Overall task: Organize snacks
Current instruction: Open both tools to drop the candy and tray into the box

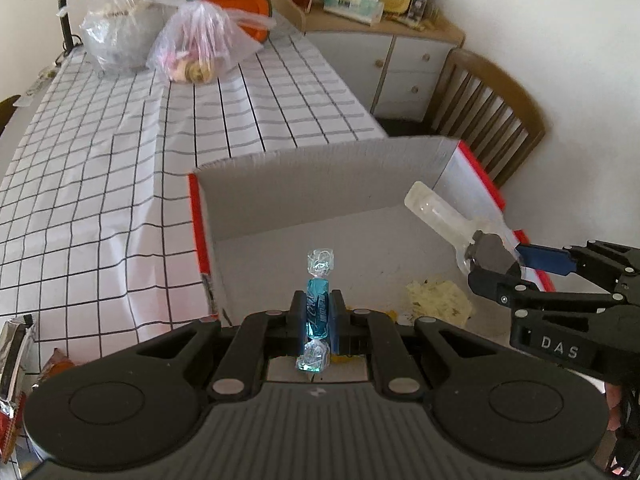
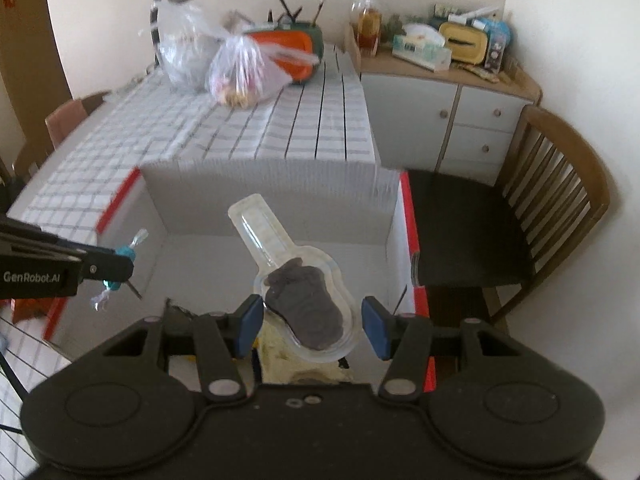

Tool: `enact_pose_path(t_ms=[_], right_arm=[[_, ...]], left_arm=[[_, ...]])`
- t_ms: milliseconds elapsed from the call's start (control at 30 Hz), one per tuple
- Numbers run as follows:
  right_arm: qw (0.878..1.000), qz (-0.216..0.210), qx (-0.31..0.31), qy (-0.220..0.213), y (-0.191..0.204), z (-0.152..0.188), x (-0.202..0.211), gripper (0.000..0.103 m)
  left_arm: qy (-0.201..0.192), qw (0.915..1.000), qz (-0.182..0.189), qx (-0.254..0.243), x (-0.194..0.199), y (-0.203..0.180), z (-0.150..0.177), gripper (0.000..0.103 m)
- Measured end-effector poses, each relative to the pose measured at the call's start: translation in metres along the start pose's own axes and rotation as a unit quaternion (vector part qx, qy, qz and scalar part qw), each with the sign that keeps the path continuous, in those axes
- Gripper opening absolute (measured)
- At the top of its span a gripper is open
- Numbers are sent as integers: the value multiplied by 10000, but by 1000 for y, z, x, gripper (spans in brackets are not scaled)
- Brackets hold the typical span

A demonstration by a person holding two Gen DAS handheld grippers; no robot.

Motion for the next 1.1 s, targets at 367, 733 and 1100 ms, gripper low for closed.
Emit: enact_pose_path(t_ms=[367,733,1100], right_arm=[[9986,-68,73,525,-9,5,-37,53],[9983,-226,72,526,-14,6,-37,53],[9985,-510,-34,204,-10,9,-13,64]], left_arm=[[480,9984,-239,-200,-41,-19,-5,11],[706,9967,-317,-230,-54,-26,4,11],[625,9977,-248,2,-36,-18,10,18]])
Point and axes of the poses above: each gripper's, at about its wrist camera, not at the fingertips, and x roughly against the way its jaws point, y to its left, z to its underside, the point moved 3 cm from there along -x, roughly the way its jaws point, and after that the axes turned 15 degrees about -z, right-handed, at the moved point
